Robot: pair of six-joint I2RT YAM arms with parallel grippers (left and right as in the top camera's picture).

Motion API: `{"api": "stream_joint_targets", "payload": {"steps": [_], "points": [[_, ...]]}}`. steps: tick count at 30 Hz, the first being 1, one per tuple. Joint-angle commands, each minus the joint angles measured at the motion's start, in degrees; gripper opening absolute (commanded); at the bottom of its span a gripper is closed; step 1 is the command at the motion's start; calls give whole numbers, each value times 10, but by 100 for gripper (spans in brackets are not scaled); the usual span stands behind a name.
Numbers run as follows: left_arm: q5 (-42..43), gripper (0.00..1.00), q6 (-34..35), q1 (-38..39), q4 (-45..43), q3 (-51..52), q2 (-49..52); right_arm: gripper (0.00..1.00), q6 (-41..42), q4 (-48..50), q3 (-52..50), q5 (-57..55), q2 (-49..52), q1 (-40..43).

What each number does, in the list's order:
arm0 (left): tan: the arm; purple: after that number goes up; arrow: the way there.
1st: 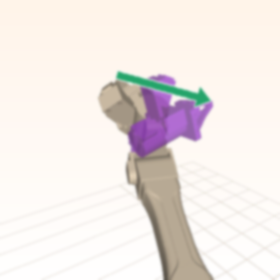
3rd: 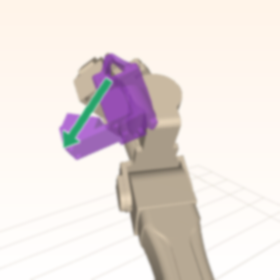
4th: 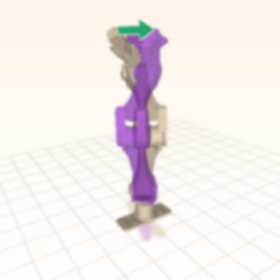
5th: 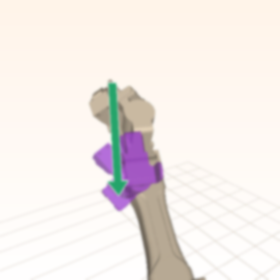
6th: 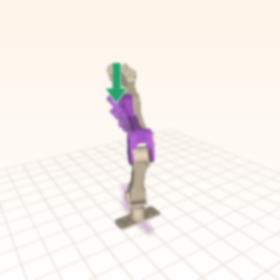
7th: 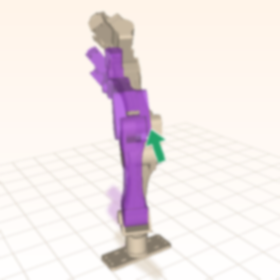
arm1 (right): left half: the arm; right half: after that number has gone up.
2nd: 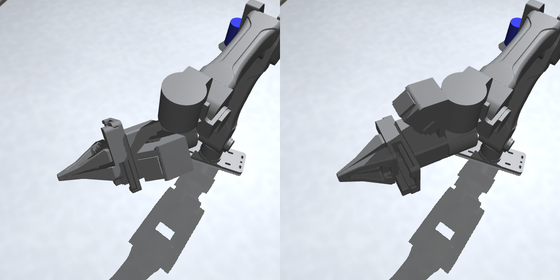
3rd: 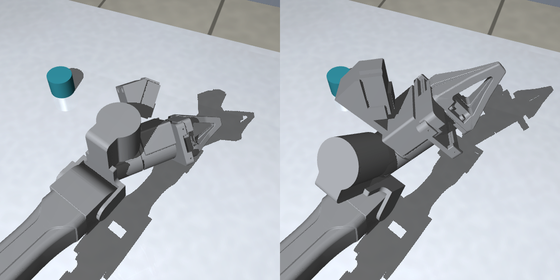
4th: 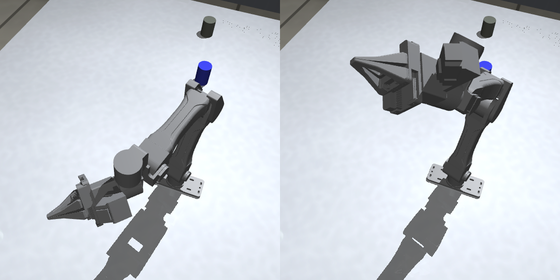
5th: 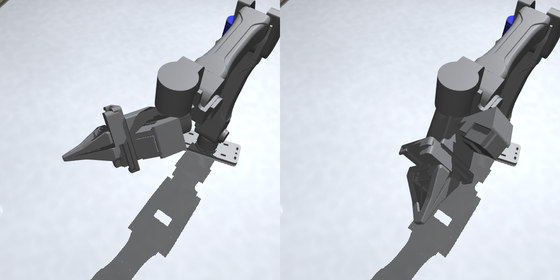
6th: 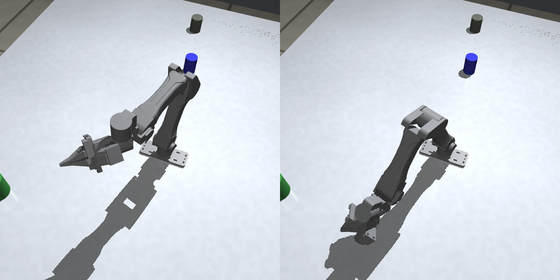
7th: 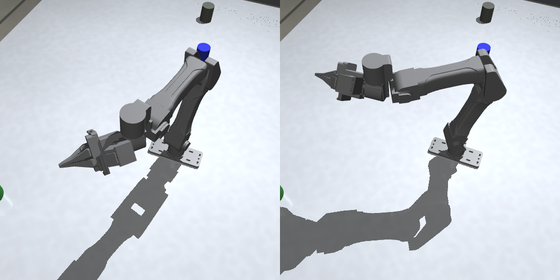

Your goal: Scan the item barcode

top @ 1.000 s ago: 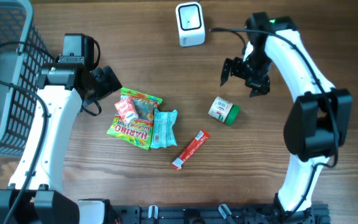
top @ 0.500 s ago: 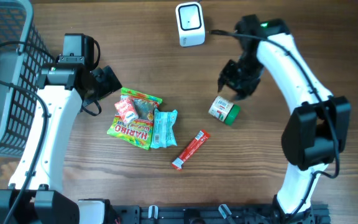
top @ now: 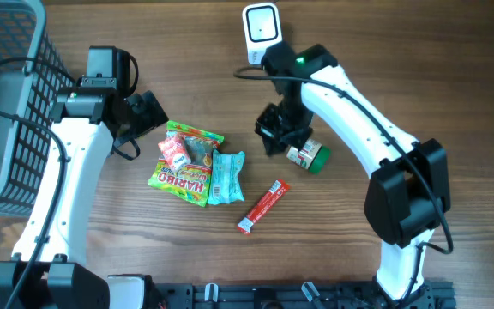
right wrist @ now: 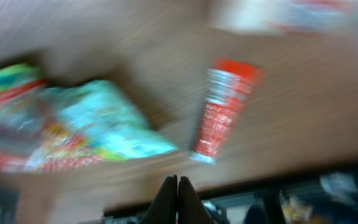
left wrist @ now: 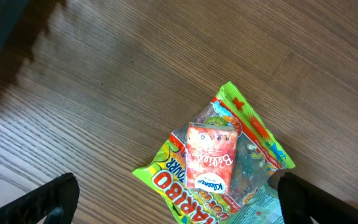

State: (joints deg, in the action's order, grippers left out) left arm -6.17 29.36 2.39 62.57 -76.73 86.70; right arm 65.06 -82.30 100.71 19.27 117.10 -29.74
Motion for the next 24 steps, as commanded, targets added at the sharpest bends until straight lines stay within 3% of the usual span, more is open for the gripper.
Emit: {"api": "stream_joint_targets", "payload": {"steps": [1, 7, 12, 18, 24], "points": [[-3, 100, -7, -3, -2, 0, 4, 4, 203, -27, -1, -100, -15, -20], [-3, 100, -7, -3, -2, 0, 3, 4, 297, -86, -1, -205, -66, -28], [-3, 100, -7, -3, -2, 0, 4, 4, 329, -93, -31, -238, -116, -29], [-3, 100, -7, -3, -2, 0, 4, 4, 414, -23, -126, -244, -131, -29], [-3, 100, -7, -3, -2, 0, 3, 4, 434, 63, -213, -248, -131, -28]]}}
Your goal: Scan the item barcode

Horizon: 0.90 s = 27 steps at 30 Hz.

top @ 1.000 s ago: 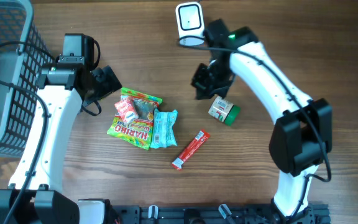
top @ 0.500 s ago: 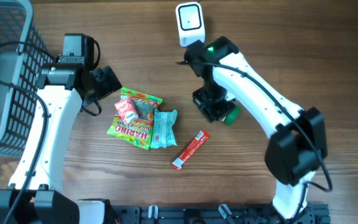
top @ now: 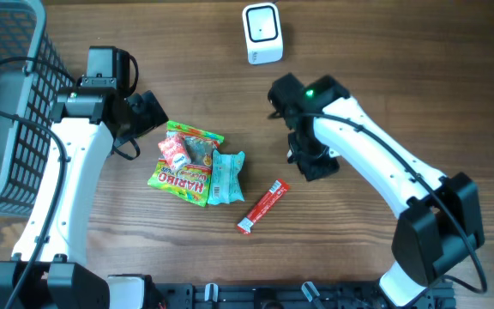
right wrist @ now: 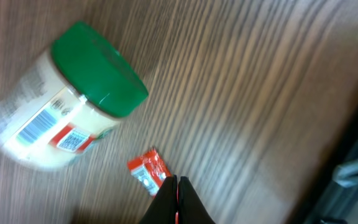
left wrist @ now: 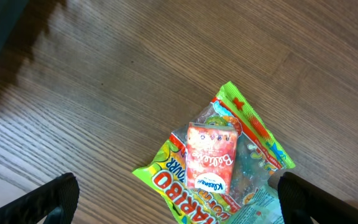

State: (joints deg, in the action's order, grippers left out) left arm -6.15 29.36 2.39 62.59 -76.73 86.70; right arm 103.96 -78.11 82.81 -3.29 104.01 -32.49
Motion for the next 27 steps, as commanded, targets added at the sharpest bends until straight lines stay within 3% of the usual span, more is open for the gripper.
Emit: {"api": "stream_joint_targets", "payload": {"steps": [1, 13, 27], "points": [[-4, 100, -7, -3, -2, 0, 3, 4, 50, 32, -42, -30, 0, -1], [-4, 100, -7, -3, -2, 0, 4, 4, 55, 176, -136, -55, 0, 3], [-4, 100, -7, -3, -2, 0, 4, 4, 54, 186, -139, -167, 0, 4]]}}
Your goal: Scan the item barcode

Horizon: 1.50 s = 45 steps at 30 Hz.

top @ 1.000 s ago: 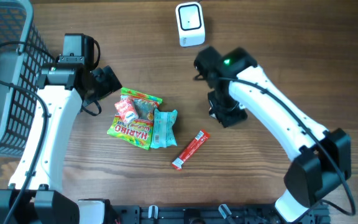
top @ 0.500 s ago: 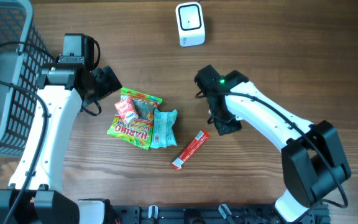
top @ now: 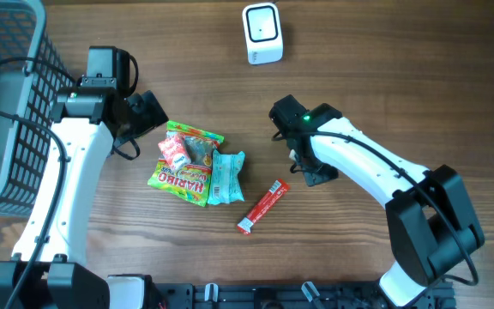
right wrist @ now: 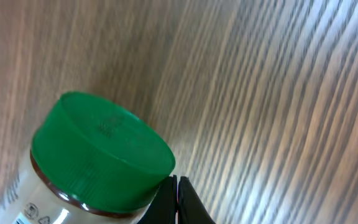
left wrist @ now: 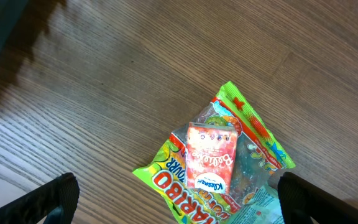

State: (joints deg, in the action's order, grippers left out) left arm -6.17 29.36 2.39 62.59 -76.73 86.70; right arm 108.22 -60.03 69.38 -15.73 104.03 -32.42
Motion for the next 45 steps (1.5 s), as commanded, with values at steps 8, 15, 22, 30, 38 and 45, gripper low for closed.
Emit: {"api": "stream_joint_targets", "payload": {"steps": [8, 15, 22, 30, 38, 45], "points": [[-3, 100, -7, -3, -2, 0, 4, 4, -22, 10, -5, -22, 0, 3], [-3, 100, -7, -3, -2, 0, 3, 4, -73, 27, -5, -42, 0, 4], [-3, 100, -7, -3, -2, 0, 3, 4, -142, 39, -5, -49, 0, 21], [-3, 100, -7, -3, -2, 0, 3, 4, -293, 84, -5, -37, 0, 56], [-3, 100, -7, -3, -2, 0, 3, 4, -412, 132, -5, -35, 0, 57], [-3, 100, -7, -3, -2, 0, 3, 4, -523, 168, -5, -36, 0, 57]]}}
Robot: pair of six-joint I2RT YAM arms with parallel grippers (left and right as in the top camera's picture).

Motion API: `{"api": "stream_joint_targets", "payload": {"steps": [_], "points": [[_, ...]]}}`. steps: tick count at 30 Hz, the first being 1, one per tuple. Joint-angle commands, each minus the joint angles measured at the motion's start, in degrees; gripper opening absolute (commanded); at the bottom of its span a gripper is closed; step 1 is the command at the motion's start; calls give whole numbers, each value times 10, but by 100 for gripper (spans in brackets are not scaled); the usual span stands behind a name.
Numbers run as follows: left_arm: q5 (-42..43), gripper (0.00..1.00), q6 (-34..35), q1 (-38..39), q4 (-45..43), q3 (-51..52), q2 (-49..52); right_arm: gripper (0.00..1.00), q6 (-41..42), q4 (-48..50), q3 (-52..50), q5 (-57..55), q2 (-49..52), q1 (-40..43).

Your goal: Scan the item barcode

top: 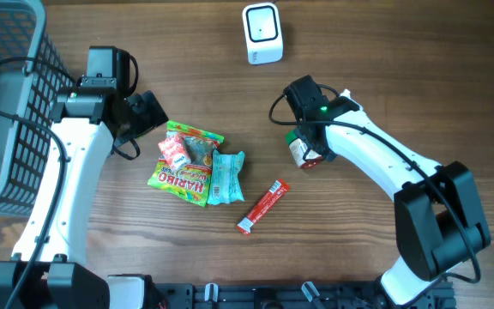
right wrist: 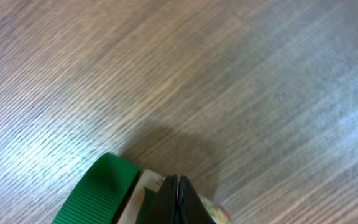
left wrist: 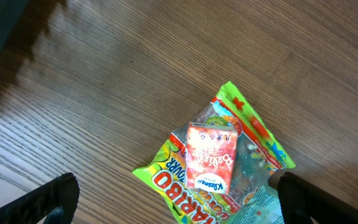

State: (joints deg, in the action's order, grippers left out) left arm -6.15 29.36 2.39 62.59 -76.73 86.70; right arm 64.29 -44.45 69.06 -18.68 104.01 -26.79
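A small jar with a green lid point(right wrist: 101, 190) and a red and white label lies on its side on the wooden table; it is also in the overhead view point(top: 304, 154). My right gripper point(right wrist: 177, 198) is shut, fingertips pressed together and resting against the jar's side, holding nothing. The white barcode scanner point(top: 262, 33) stands at the far edge, well apart from the jar. My left gripper point(left wrist: 179, 205) hangs open above a Haribo bag point(left wrist: 185, 186) with a small red box point(left wrist: 211, 155) lying on top of it.
A grey wire basket point(top: 7, 103) fills the far left. A teal packet point(top: 226, 176) lies beside the Haribo bag, and a red stick pack point(top: 262, 207) lies nearer the front edge. My right arm point(top: 384, 167) stretches across the right half.
My right gripper has moved from the near side of the jar, which it then covered from above, to its far side. The jar now shows in the overhead view. The left arm is unchanged.
My right gripper, shut throughout, was first on the jar's left, towards the scanner. It then stood over the jar, then just in front of it, and now touches it from the far side. The jar's lid pointed right at first and now points up-left. The left gripper stayed open.
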Motion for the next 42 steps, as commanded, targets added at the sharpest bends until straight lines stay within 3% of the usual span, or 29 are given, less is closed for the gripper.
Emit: {"api": "stream_joint_targets", "payload": {"steps": [1, 3, 7, 10, 13, 19, 33, 42], "points": [[-4, 100, -7, -3, -2, 0, 3, 4, -108, 18, -1, -9, 0, 0], [-4, 100, -7, -3, -2, 0, 3, 6, -168, 19, 10, -10, 0, 3], [-4, 100, -7, -3, -2, 0, 4, 29, -270, -9, 50, -3, -2, 21], [-4, 100, -7, -3, -2, 0, 3, 31, -305, -46, 78, 13, -2, 44], [-4, 100, -7, -3, -2, 0, 4, 29, -355, -49, 77, 89, -2, 68], [-4, 100, -7, -3, -2, 0, 4, 8, -356, -53, 55, 128, 0, 105], [-4, 100, -7, -3, -2, 0, 4, 8, -359, -26, 6, 182, 0, 109], [-4, 100, -7, -3, -2, 0, 4, 6, -390, -62, 6, 256, 0, 109]]}}
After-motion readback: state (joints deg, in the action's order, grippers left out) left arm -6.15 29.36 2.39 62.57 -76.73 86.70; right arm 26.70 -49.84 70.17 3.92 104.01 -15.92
